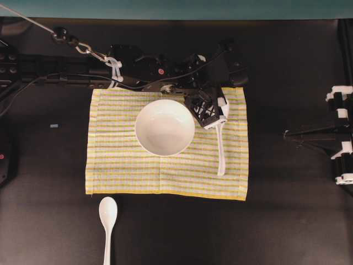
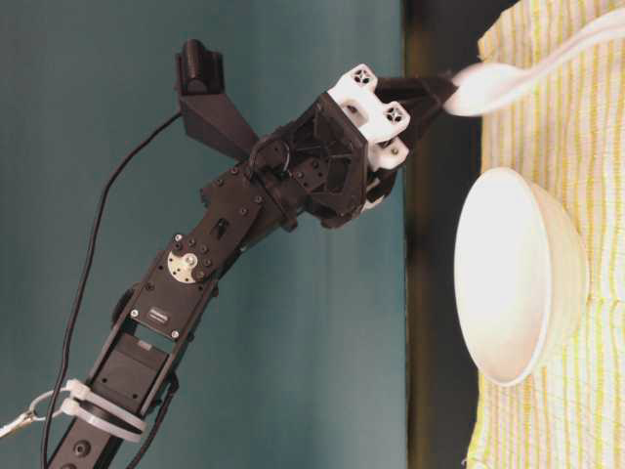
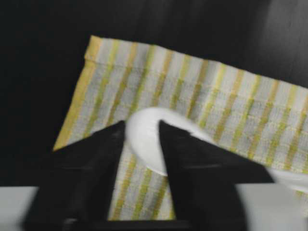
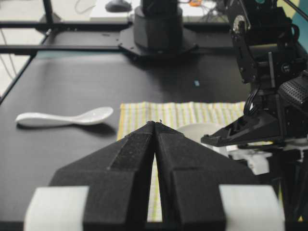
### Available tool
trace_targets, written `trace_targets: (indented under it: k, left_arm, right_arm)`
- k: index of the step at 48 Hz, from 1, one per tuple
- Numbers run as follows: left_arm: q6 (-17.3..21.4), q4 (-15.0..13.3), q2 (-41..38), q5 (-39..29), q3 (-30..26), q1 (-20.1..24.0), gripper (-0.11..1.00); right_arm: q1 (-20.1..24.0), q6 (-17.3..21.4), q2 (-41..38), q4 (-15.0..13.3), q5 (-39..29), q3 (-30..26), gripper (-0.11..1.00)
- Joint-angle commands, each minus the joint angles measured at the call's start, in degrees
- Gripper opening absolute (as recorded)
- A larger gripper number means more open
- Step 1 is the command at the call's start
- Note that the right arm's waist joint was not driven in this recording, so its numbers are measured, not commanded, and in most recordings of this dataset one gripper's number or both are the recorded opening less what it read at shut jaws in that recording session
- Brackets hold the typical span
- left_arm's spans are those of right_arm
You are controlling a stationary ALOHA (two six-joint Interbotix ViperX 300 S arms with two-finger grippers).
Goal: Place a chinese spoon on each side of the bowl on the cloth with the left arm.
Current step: 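Lower the spoon onto the cloth and open the left gripper, then move the left gripper to the left white spoon and grasp it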
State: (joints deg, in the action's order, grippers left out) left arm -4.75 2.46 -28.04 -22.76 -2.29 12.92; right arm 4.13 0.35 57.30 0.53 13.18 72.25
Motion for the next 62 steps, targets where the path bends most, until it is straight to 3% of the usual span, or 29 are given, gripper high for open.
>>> trace_targets:
  k: [1, 7, 11, 20, 32, 43, 62]
  left_arm:
    - [-0.09, 0.18, 0.35, 0.44, -0.18, -0.35, 0.44]
    - [-0.18, 0.18, 0.44, 0.44, 0.09, -0.35, 0.75]
    - [-0.18, 0.09, 0.53, 0.26, 0.35, -0.62, 0.86]
    - [-0.35, 0.18, 5.71, -0.70, 2.37, -3.34, 0.84]
    - [-1.23, 0.09, 19.95, -0.62, 13.97, -11.34, 0.84]
    - [-8.00, 0.09, 31.99, 0.97, 29.00, -17.40, 0.84]
    - [-17.05, 0.09, 42.01, 5.19, 47.81, -26.63, 0.84]
  right_arm:
    - [0.00, 0.00, -0.26, 0.18, 0.26, -0.35, 0.00]
    - [0.00, 0.00, -0.26, 0.18, 0.26, -0.35, 0.00]
    - [0.00, 0.00, -0.26, 0.18, 0.26, -0.35, 0.00]
    - [0.00, 0.00, -0.26, 0.18, 0.26, -0.26, 0.00]
    - [0.00, 0.00, 0.18, 0.18, 0.26, -0.35, 0.00]
    - [0.00, -0.09, 0.62, 0.18, 0.18, -0.26, 0.00]
    - [0.00, -0.09, 0.79, 0.18, 0.18, 0.00, 0.00]
